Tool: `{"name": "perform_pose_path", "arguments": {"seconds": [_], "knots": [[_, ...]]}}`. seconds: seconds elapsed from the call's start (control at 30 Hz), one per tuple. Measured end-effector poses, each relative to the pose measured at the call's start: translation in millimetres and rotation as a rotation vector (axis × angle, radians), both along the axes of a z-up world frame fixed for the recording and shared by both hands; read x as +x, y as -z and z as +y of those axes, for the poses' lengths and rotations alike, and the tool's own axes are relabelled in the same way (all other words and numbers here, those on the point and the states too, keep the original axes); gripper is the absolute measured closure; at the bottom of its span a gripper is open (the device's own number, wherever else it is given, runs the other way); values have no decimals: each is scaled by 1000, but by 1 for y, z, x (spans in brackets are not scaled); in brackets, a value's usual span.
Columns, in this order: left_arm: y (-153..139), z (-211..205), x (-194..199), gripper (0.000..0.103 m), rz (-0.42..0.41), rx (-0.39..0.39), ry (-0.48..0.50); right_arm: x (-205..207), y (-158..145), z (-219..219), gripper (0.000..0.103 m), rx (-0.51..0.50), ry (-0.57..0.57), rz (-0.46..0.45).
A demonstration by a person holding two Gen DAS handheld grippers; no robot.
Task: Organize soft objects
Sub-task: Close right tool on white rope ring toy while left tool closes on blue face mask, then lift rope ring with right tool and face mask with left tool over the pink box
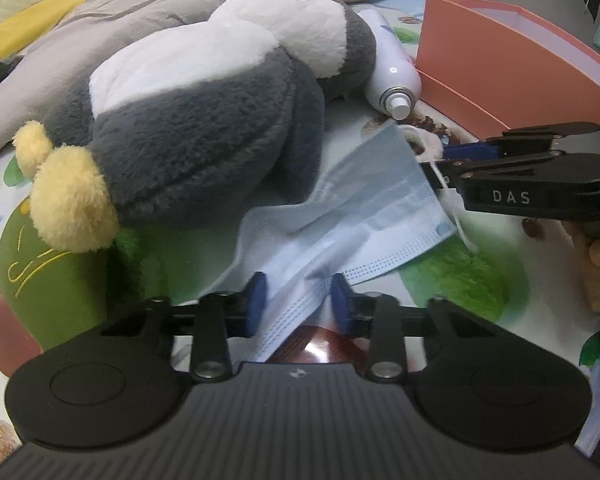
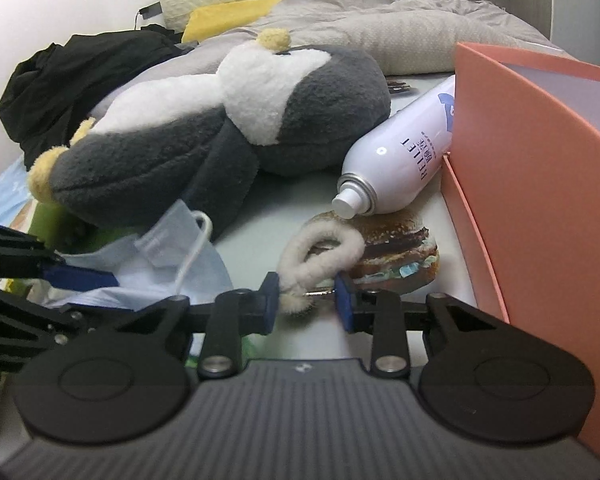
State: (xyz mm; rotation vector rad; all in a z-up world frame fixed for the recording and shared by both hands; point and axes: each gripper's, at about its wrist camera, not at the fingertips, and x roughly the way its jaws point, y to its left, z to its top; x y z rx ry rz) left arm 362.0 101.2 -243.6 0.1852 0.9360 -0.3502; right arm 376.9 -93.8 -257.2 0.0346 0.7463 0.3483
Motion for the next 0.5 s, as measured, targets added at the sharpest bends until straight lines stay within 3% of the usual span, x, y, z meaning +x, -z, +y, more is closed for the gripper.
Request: {"name": "perform_pose_path", "arguments": {"seconds": [0.07,0.13,0.5], "knots": [[-2,-1,-2,87,8,-7,-10,-3,-2,-1,70,-2,-1,-4],[-3,-1,-5,93,13,-17,-29,-7,-4,-3,70,0,-3,-4],[-13,-14,-54,96,14,-126,-213,-48,-19,-14,70,-21,-11,4]]}}
